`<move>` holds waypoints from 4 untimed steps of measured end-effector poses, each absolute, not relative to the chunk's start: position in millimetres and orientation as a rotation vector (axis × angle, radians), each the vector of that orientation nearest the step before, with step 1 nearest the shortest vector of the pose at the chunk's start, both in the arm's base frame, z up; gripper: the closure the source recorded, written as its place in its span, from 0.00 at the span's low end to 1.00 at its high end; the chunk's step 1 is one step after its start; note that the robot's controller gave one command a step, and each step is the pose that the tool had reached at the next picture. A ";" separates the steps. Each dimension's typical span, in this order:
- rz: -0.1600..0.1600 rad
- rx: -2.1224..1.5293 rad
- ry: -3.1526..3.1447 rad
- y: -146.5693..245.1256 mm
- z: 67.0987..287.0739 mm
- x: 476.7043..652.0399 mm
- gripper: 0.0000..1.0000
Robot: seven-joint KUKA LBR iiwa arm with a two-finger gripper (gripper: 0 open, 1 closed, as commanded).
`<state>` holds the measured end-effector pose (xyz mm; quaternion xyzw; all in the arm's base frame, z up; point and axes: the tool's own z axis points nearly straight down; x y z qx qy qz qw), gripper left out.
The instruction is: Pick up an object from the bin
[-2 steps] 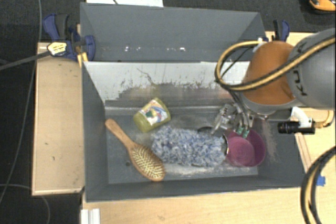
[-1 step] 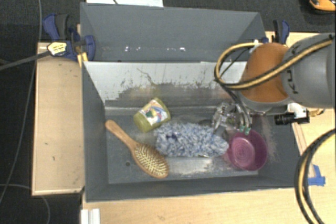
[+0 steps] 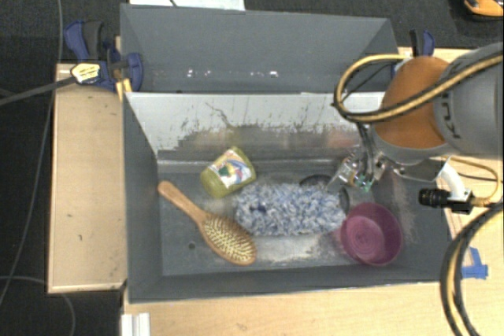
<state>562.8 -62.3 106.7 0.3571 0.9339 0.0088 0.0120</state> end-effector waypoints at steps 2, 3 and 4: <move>0.022 0.624 3.047 -53.0 165.9 565.5 1.00; 0.026 0.655 3.041 -59.6 161.1 563.4 1.00; 0.022 0.631 3.047 -63.7 160.1 567.4 1.00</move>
Offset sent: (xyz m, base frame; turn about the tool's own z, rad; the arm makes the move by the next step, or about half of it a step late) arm 0.0050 0.0158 0.0366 0.1154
